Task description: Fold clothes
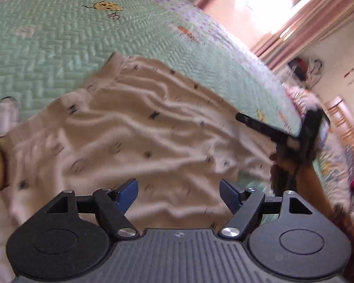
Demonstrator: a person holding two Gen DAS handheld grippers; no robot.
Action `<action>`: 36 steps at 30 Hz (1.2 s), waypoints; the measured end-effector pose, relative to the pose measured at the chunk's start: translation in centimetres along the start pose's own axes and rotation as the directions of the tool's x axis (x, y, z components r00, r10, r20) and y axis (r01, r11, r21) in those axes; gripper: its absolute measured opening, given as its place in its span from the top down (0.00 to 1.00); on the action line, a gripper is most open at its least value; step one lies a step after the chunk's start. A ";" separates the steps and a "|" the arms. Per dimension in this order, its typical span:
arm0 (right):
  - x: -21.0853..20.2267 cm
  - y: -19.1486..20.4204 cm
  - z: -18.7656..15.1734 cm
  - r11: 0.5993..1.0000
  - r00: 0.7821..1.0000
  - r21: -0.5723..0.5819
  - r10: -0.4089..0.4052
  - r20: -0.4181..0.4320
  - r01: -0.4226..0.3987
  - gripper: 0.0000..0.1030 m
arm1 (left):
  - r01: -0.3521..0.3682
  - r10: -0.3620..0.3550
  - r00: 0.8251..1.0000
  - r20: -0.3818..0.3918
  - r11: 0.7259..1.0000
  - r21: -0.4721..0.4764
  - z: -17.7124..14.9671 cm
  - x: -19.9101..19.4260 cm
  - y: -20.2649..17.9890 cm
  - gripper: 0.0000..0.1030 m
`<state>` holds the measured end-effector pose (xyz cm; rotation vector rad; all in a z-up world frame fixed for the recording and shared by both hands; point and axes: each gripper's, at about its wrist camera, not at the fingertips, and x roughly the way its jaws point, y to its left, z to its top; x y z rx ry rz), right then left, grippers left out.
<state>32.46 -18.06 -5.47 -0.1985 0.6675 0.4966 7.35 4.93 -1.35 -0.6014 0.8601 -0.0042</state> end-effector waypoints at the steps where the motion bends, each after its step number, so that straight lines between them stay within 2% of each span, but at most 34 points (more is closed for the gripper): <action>1: 0.7 0.3 0.1 0.999 0.999 0.030 -0.013 -0.030 0.014 0.88 | -0.032 0.032 0.999 0.009 0.999 0.019 -0.4 -0.9 -0.3 0.26; 3: 2.1 0.8 0.3 0.994 0.994 0.084 -0.068 -0.080 0.075 0.89 | -0.029 0.028 0.999 0.035 0.999 0.021 -1.0 -3.1 -0.4 0.26; 5: 1.6 1.4 0.9 0.978 0.984 0.133 -0.153 -0.088 0.164 0.87 | -0.018 0.018 0.998 0.055 1.000 0.011 -1.4 -5.1 -0.2 0.25; 6: 0.6 1.9 1.0 0.970 0.984 0.167 -0.167 -0.065 0.175 0.84 | -0.016 0.015 0.998 0.066 1.000 0.007 -1.6 -6.1 -0.1 0.25; 9: -2.2 3.4 0.6 0.975 0.999 0.216 -0.043 0.000 0.042 0.83 | -0.024 0.025 0.995 0.092 1.000 -0.013 -1.9 -7.4 0.6 0.21; 11: -3.5 5.0 0.3 0.981 0.999 0.191 0.027 0.024 -0.031 0.83 | -0.024 0.027 0.994 0.103 0.999 -0.029 -2.1 -7.9 1.0 0.21; 13: -3.4 6.0 0.4 0.979 0.996 0.186 0.081 0.028 -0.085 0.81 | -0.028 0.030 0.996 0.083 0.999 -0.026 -2.3 -7.4 1.0 0.21; 15: -1.7 6.0 0.6 0.976 0.997 0.207 0.072 -0.025 -0.065 0.74 | -0.030 0.031 0.997 0.067 0.999 -0.016 -2.6 -7.0 0.9 0.21; 17: 1.0 5.6 0.4 0.973 0.991 0.229 0.014 -0.132 0.017 0.72 | -0.027 0.028 0.998 0.059 1.000 -0.014 -2.7 -6.5 0.9 0.21; 20: -0.1 4.7 0.1 0.937 0.995 0.350 0.028 -0.097 0.007 0.72 | -0.015 0.016 0.999 0.052 1.000 -0.024 -2.5 -5.7 1.2 0.21; 24: -2.2 5.6 0.5 0.958 0.998 0.280 0.057 0.008 -0.057 0.69 | 0.014 -0.014 1.000 0.021 0.999 -0.029 -2.9 -3.9 1.3 0.21; 28: 1.0 6.1 -0.3 0.974 0.992 0.219 0.074 -0.101 -0.051 0.63 | 0.043 -0.043 0.999 -0.008 0.999 -0.019 -3.1 -2.8 1.2 0.21; 32: -1.1 5.2 -0.4 0.953 0.991 0.287 0.116 -0.061 -0.093 0.60 | 0.076 -0.077 0.997 -0.032 0.997 -0.012 -3.1 -1.9 1.2 0.21; 34: -4.3 3.9 -1.0 0.953 0.996 0.289 0.084 0.042 -0.093 0.52 | 0.093 -0.093 0.995 -0.043 0.996 -0.009 -3.1 -1.5 1.2 0.21; 35: -6.0 3.3 -1.3 0.954 0.993 0.287 0.062 0.098 -0.088 0.36 | 0.103 -0.103 0.994 -0.049 0.995 -0.009 -3.1 -1.3 1.2 0.21; 36: -8.0 2.5 -1.7 0.960 0.986 0.277 0.000 0.166 -0.046 0.19 | 0.117 -0.118 0.992 -0.050 0.993 -0.015 -2.9 -1.2 1.3 0.21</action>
